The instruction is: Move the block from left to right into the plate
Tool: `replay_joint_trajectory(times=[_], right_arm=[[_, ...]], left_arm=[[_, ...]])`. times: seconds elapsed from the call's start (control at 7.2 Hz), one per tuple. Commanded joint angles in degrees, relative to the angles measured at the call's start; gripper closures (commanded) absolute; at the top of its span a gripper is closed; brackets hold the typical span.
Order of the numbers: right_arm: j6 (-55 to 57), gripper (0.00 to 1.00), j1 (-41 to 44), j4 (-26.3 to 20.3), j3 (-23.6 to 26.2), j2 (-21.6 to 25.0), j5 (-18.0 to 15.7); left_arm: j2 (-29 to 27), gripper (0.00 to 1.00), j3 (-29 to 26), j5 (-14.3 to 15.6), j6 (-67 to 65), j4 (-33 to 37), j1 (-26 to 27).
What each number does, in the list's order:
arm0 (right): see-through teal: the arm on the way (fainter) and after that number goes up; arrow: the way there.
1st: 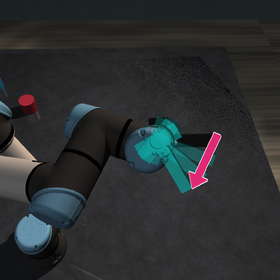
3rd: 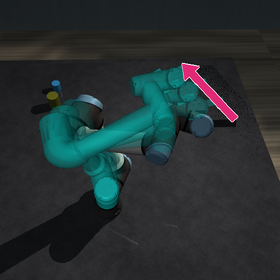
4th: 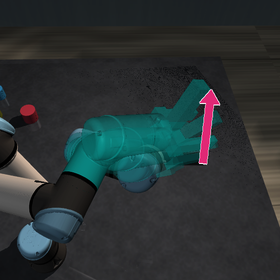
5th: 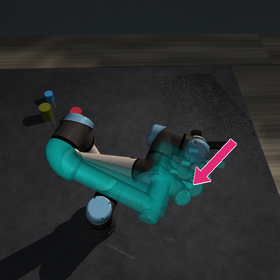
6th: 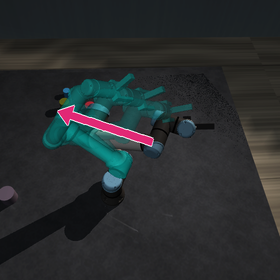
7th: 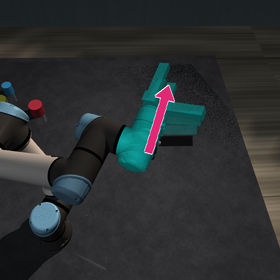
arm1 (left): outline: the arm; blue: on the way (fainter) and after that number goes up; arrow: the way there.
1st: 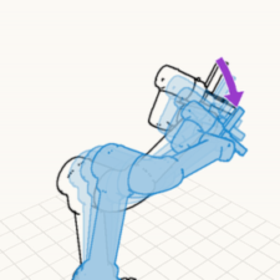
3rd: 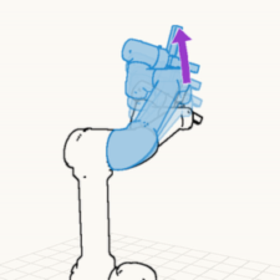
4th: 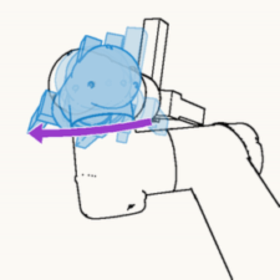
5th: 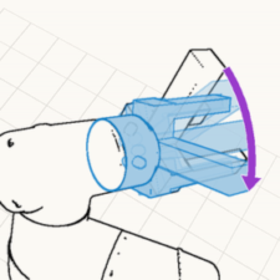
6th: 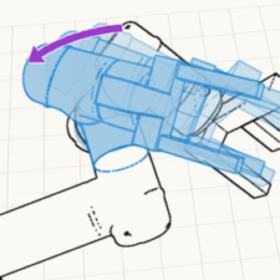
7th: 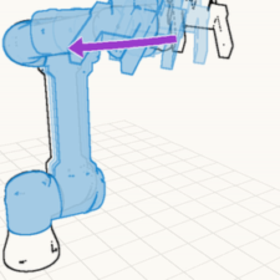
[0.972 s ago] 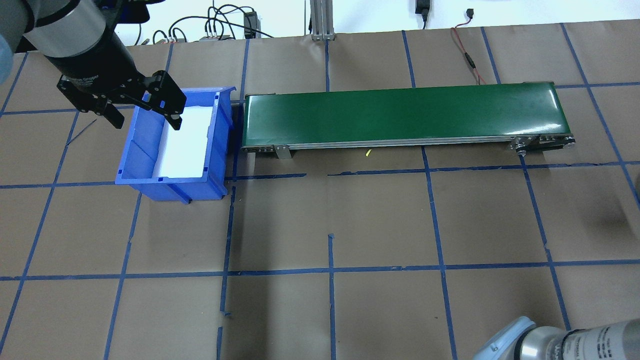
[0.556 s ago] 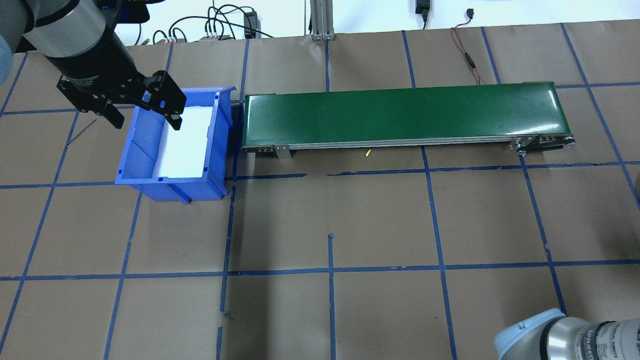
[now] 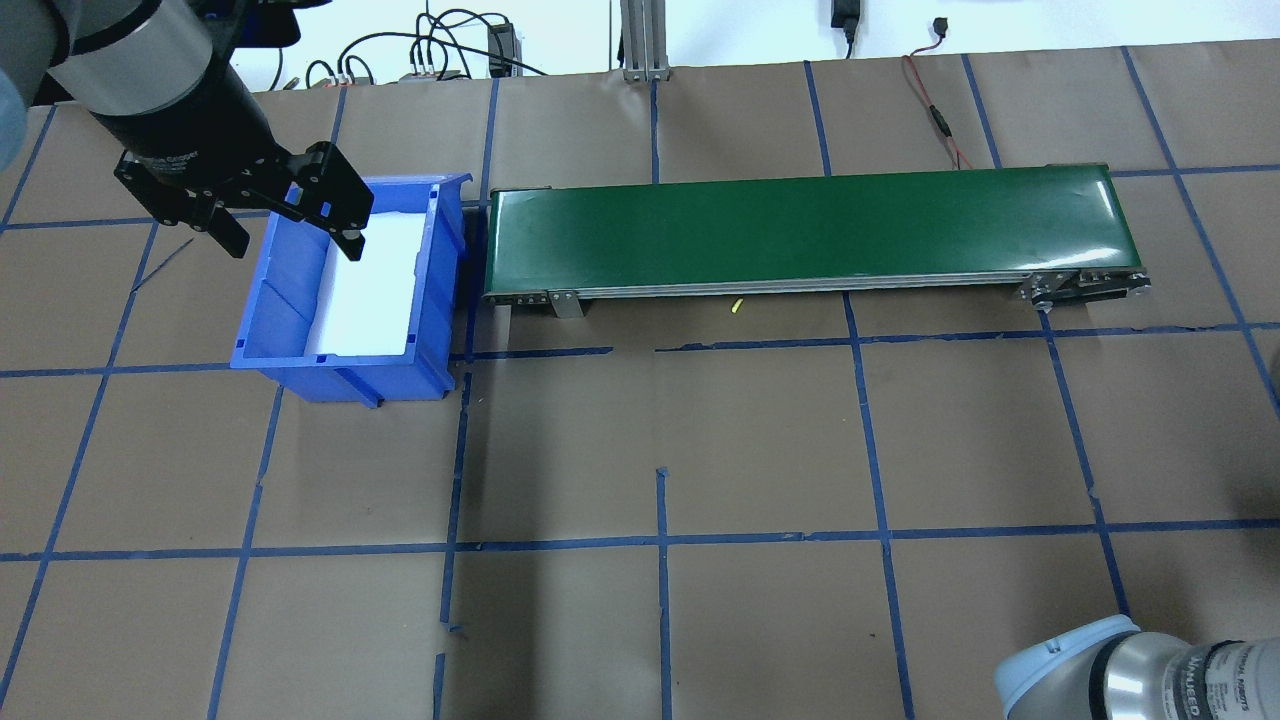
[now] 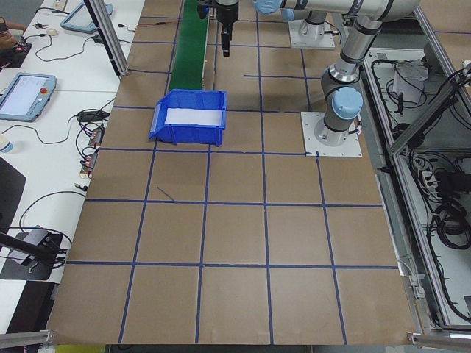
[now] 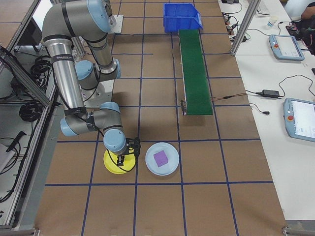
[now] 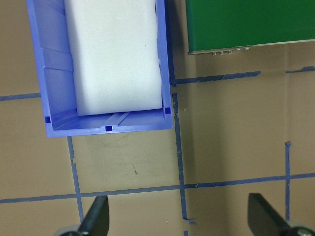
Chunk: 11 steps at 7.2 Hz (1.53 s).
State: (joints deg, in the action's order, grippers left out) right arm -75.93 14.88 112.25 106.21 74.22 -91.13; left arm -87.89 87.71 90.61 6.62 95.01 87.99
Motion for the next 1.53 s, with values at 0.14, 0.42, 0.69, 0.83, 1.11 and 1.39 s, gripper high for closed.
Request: replay_joint_trajectory(times=[0.14, 0.42, 0.69, 0.83, 1.11, 1.39], right_arm=[[8.04, 0.0, 10.63, -7.52, -9.21, 3.11, -1.23], [20.23, 0.0, 21.47, -20.61, -19.33, 8.46, -5.27], [32.19, 0.0, 29.38, -28.28, -20.78, 14.08, -5.2], [39.12, 0.0, 32.81, -33.27, -20.52, 16.98, -4.85], [42.27, 0.0, 33.9, -33.68, -18.86, 17.1, -4.14], [43.06, 0.0, 33.99, -33.59, -17.97, 17.35, -3.96]], left_arm=[[0.0, 0.0, -0.09, 0.0, -0.03, 0.0, -0.01], [0.0, 0.0, 0.0, 0.0, 0.06, 0.0, 0.08], [0.0, 0.0, 0.0, 0.09, 0.06, 0.0, 0.16], [0.0, 0.0, -0.09, 0.09, -0.03, 0.0, 0.16], [0.0, 0.0, -0.17, 0.18, -0.03, 0.0, -0.01], [0.0, 0.0, -0.26, 0.09, -0.03, 0.0, 0.08]])
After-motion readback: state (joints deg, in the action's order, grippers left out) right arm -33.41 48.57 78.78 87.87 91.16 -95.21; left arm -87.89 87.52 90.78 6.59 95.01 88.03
